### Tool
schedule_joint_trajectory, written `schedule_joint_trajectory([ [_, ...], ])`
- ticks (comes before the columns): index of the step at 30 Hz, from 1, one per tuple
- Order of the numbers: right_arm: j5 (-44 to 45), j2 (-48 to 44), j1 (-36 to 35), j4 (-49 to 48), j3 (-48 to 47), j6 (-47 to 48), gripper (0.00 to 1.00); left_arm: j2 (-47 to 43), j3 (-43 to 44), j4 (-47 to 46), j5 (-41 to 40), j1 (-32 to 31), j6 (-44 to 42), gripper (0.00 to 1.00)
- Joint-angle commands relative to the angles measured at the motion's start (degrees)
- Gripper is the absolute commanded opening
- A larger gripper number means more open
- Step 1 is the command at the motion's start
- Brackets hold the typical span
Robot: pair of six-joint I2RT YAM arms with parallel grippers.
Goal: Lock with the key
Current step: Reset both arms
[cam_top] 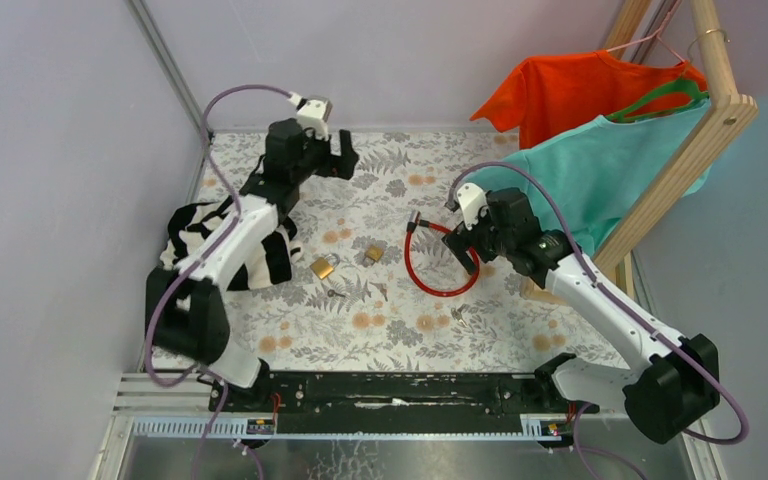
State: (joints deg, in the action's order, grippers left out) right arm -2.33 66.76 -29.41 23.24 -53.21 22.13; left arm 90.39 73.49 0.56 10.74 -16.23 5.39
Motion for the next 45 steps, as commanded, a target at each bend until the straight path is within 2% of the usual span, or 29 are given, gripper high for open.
schedule_joint_trajectory([
  [1,2.9,0.7,1.7,-8.9,-2.3,-5.6,0.99,-9.8,-7.5,-6.7,-15.6,0.9,-7.3,1.0],
  [4,2.3,3.0,2.2,-10.1,-4.9,-7.3,0.99,-16.7,-12.9,-6.5,-15.4,1.6,-10.5,1.0],
  [7,3.8,4.5,2.3,-10.9,-7.2,-7.0,0.99,-21.6,-16.7,-3.6,-11.6,2.5,-13.2,1.0],
  [12,8.2,-0.8,3.3,-16.4,-1.7,-9.2,0.99,-28.1,-20.1,1.1,-7.6,4.4,-14.7,1.0],
  [17,6.2,-5.1,3.8,-14.5,-0.1,-10.6,0.99,-35.0,-25.6,-1.7,-9.7,6.0,-13.5,1.0],
  [22,2.6,-4.2,3.8,-8.2,-4.0,-7.3,0.99,-35.6,-23.1,4.1,-5.6,6.3,-16.7,1.0],
  [28,0.5,-6.6,3.8,-8.7,-4.8,-7.4,0.99,-33.6,-13.4,11.1,-1.7,6.3,-19.4,1.0],
  [35,1.2,-10.9,3.8,-16.7,4.9,-8.5,0.99,-36.9,-22.0,5.4,1.5,6.3,-16.0,1.0],
  [45,-4.0,-14.9,7.8,-14.8,5.5,-8.3,0.99,-37.8,-23.8,2.2,3.4,6.5,-10.9,1.0],
])
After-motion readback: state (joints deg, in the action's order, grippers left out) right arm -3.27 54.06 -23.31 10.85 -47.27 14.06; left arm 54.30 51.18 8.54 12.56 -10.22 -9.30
